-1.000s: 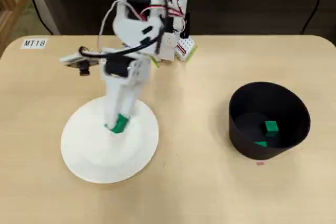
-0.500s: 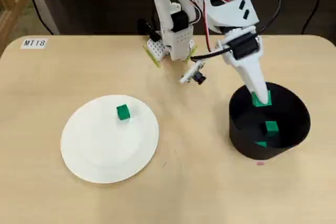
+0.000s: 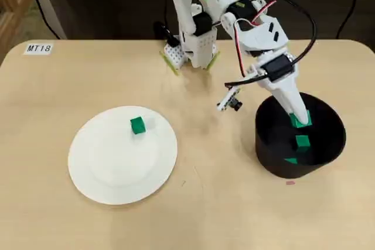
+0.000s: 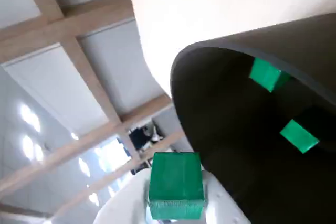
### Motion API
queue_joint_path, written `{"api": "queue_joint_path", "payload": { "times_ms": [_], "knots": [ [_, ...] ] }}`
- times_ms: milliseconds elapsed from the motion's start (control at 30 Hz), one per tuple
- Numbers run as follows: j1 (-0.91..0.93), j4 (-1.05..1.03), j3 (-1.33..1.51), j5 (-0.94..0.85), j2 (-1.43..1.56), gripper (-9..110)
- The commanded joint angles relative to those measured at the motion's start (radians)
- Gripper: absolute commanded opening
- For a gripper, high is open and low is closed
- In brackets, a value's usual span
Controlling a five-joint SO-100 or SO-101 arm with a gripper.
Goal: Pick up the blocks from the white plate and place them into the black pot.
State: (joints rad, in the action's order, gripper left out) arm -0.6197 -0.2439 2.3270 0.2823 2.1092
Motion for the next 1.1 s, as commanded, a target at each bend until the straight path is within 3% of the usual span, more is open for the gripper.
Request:
{"api": "queue_joint_path", "payload": {
  "times_ms": [0,200,300,333,700,1067],
  "knots": [
    [-0.012,0.005,-0.005,-0.029,0.009,21],
    [-0.009,-0.028,-0.014,-0.066,0.021,25],
    [0.008,-0.043,-0.02,-0.061,0.034,0],
    [0.017,-0.078,-0.035,-0.067,0.035,-2],
    [0.356,-0.749,-0.414,-0.149,0.006,-2],
    [0.842,-1.097,-0.422,0.259,-0.018,-2]
  ]
}}
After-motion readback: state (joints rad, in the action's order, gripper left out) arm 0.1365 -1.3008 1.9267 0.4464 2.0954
